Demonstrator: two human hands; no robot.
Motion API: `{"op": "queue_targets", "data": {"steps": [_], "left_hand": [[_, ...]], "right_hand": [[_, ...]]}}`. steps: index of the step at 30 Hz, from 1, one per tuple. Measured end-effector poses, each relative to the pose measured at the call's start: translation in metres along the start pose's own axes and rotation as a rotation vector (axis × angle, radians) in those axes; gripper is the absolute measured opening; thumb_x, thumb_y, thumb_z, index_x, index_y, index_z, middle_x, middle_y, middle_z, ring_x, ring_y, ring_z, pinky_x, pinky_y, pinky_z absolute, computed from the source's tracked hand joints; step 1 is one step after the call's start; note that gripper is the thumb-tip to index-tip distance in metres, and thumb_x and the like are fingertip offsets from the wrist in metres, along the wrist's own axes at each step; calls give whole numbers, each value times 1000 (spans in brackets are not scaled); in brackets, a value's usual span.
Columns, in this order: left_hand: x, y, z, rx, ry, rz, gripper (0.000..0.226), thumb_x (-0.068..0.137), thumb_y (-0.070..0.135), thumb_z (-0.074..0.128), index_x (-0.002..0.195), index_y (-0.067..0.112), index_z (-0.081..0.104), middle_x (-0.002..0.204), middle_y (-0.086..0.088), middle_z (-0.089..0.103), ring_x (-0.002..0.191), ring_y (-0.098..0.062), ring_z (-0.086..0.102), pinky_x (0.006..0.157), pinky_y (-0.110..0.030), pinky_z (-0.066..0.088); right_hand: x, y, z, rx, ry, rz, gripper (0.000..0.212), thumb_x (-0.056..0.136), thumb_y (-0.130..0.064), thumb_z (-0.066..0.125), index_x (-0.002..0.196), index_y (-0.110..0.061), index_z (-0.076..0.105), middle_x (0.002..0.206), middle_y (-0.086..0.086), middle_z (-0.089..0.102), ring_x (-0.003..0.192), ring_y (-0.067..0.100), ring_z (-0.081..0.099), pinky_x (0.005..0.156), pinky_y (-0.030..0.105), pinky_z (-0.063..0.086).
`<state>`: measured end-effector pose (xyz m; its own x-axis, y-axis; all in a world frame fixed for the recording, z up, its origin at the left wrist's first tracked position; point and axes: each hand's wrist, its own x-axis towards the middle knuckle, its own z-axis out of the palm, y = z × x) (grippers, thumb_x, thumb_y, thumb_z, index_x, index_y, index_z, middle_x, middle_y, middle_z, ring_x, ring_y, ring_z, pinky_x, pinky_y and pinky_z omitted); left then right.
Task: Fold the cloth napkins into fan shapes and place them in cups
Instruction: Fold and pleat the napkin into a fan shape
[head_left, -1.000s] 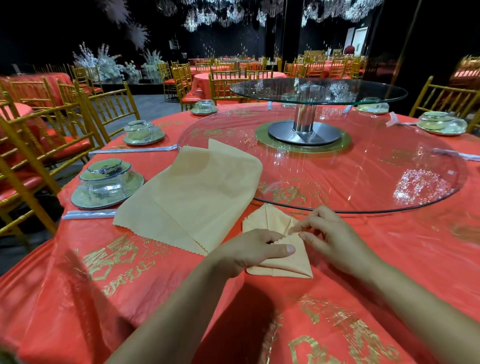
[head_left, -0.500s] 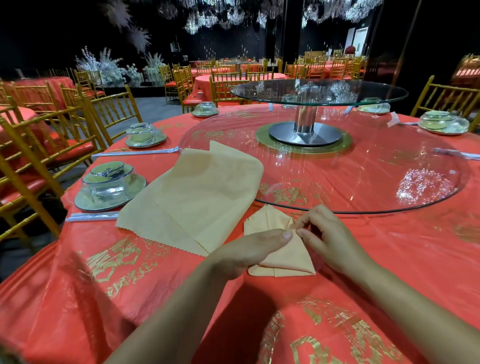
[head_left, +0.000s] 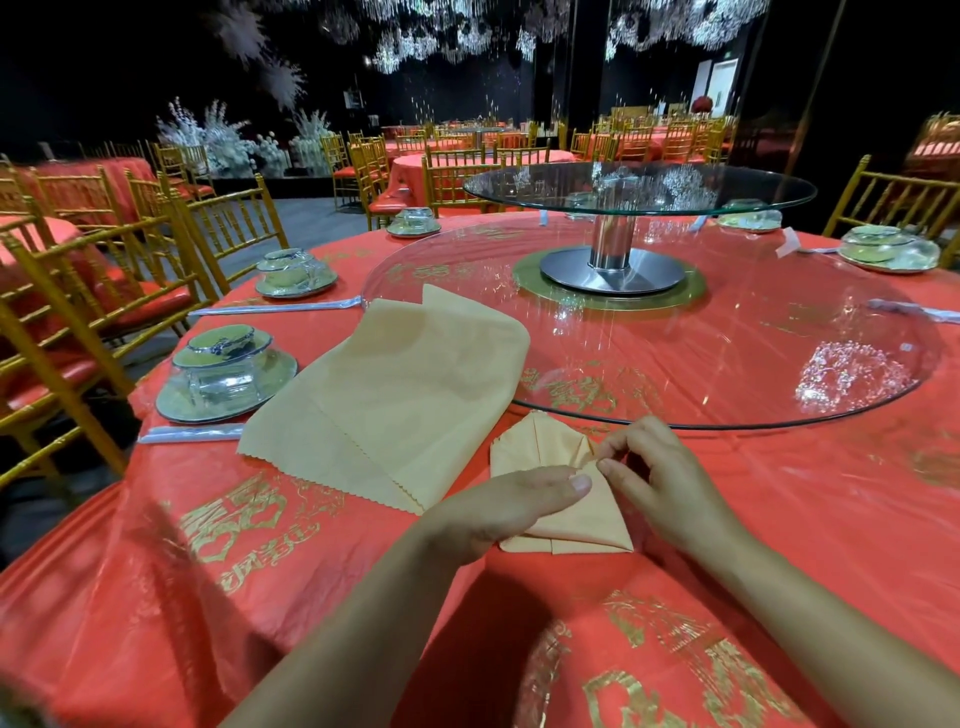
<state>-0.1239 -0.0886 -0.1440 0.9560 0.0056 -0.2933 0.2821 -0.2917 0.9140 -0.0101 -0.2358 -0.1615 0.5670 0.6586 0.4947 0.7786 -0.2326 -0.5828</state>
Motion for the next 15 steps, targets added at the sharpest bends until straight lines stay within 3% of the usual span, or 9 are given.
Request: {"op": "queue_targets", "data": {"steps": [2, 6, 11, 15], "left_hand": [[1, 2, -1, 149, 12, -24, 57, 86, 65, 41, 130, 29, 49, 140, 5, 44, 128, -12, 39, 109, -32, 29], [5, 7, 5, 463, 53, -122, 77, 83, 69, 41, 141, 20, 29, 144, -2, 28, 131, -22, 34, 108, -33, 27], [9, 0, 13, 386, 157, -82, 68, 87, 59, 46, 137, 14, 34, 139, -6, 33, 125, -21, 40, 98, -29, 32], [8, -3, 15, 292, 246, 46, 40, 94, 34, 51, 122, 7, 50, 119, -2, 45, 109, -15, 47, 92, -28, 37]], "right_hand": [[-3, 1, -2, 12, 1, 7, 10, 78, -19, 55, 82, -15, 62, 81, -11, 46, 82, -11, 45, 73, 3, 33], [-6, 2, 0, -3, -16, 7, 8, 82, -8, 61, 81, -16, 62, 81, -11, 46, 81, -9, 46, 71, 4, 34], [-19, -8, 9, 67, -12, 109, 31, 86, -6, 59, 83, -32, 43, 82, -5, 51, 61, 3, 53, 56, 12, 40], [-41, -16, 10, -176, 4, -95, 5, 88, -26, 45, 93, -28, 45, 92, -8, 48, 82, 1, 49, 71, 17, 42]]}}
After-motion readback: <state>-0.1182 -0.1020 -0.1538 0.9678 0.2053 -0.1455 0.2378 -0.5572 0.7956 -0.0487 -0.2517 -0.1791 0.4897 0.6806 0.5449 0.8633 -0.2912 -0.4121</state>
